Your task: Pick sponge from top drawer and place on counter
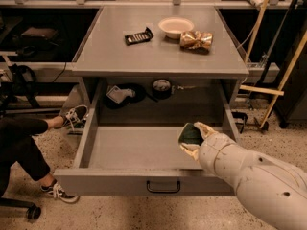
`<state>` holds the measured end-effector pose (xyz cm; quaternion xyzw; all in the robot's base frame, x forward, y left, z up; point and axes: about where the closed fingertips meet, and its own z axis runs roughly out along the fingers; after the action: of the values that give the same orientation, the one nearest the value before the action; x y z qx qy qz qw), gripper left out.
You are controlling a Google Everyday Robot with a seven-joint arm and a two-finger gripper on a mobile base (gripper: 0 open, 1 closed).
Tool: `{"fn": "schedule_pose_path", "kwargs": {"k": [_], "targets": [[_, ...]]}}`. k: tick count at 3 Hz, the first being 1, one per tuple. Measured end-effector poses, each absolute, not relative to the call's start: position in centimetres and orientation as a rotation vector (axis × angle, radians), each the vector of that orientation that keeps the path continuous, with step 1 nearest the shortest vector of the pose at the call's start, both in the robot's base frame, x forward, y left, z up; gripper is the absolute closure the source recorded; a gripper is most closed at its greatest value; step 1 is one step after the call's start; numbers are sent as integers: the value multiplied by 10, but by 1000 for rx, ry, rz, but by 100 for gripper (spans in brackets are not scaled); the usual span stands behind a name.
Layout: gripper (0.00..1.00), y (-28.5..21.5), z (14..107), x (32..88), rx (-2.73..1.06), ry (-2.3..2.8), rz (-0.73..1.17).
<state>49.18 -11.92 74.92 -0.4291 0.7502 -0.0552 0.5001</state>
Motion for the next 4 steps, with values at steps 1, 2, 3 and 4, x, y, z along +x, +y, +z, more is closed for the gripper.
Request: {"fn": "schedule_pose_path", "kwargs": {"k": [1,2,3,4], "targets": [[100,-111,766,509,-1092,1804,-121],[100,-107,824,551,-1211,1750,-184],[100,-130,906,594,-1271,1723,-358],[100,-130,939,614,-1303,1705,-427]]}}
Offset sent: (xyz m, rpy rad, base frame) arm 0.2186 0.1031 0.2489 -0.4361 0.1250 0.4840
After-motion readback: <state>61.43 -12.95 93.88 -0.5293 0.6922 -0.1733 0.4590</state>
